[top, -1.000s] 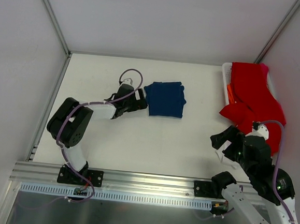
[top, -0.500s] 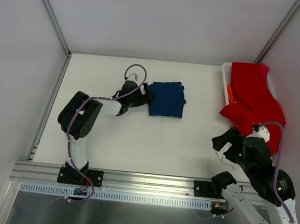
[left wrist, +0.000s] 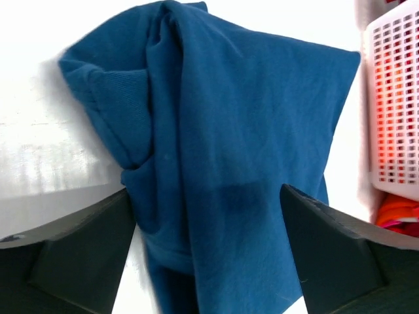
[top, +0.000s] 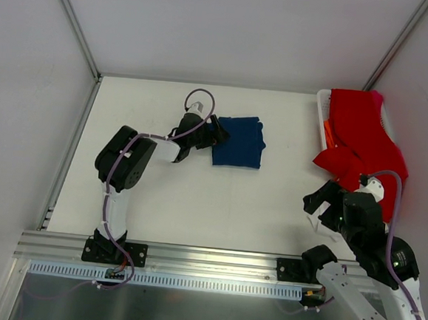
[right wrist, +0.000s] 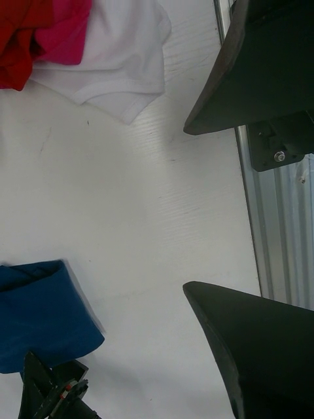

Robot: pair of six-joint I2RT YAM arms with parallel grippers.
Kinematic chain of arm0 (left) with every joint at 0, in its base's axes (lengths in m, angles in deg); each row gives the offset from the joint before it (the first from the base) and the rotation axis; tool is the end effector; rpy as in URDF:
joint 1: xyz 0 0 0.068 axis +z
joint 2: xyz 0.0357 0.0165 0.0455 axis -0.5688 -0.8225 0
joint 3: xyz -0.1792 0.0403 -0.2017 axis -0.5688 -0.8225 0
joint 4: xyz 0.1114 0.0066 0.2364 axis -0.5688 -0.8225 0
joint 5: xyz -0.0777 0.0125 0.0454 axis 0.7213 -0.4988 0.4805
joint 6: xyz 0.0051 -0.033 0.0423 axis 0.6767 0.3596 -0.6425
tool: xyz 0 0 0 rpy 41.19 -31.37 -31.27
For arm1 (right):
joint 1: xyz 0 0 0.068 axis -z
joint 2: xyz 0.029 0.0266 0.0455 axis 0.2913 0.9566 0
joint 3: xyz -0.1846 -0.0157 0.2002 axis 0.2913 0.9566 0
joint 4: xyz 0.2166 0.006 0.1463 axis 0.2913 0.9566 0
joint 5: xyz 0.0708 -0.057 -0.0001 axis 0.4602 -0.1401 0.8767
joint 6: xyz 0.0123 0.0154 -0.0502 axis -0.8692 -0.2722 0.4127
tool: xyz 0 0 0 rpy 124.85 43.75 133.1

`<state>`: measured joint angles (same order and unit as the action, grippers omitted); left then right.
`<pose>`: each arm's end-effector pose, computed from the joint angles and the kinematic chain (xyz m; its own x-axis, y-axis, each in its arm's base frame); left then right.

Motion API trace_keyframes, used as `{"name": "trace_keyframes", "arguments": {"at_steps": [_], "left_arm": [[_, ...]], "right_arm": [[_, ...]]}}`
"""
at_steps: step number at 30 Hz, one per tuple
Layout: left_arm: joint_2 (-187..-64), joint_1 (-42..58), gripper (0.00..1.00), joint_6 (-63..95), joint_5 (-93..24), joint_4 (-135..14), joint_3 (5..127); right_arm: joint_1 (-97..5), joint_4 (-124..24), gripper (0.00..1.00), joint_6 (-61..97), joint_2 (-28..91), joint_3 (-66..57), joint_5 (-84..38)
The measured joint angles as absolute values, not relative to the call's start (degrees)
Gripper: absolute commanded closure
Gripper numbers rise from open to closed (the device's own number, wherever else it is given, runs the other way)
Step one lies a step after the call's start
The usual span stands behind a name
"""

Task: Fold and stack the t-shirts
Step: Put the neatly folded tshirt into the corner of the board with the left arm

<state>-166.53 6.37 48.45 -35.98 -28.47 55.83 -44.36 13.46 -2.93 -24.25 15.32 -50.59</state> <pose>0.3775 -0.2082 0.1454 -0.6189 -0.4570 -0.6389 0.1909 0.7015 -0.6866 0.0508 0.0129 0.3428 -0.5166 0.2266 -0.8257 0.0647 0.9719 0.2263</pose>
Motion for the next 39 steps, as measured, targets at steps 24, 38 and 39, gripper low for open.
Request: {"name": "trace_keyframes", "arguments": {"at_steps": [24,38,39], "left_arm": [[-169.99,7.40,1.00,41.98,-34.34,-50.70,70.50],[-174.60,21.56,1.00,23.99,-36.94,-68.66,91.70],[-175.17,22.24,1.00,22.81,-37.48,-69.38,92.44]], "right_arm": [[-44.36,13.20,0.00,-2.73,-25.32,16.28,-51.42],[-44.36,13.26,0.01,-2.69,-30.70,19.03,-51.40],[-44.36,13.26,0.01,-2.69,-30.85,19.27,-51.37]]}}
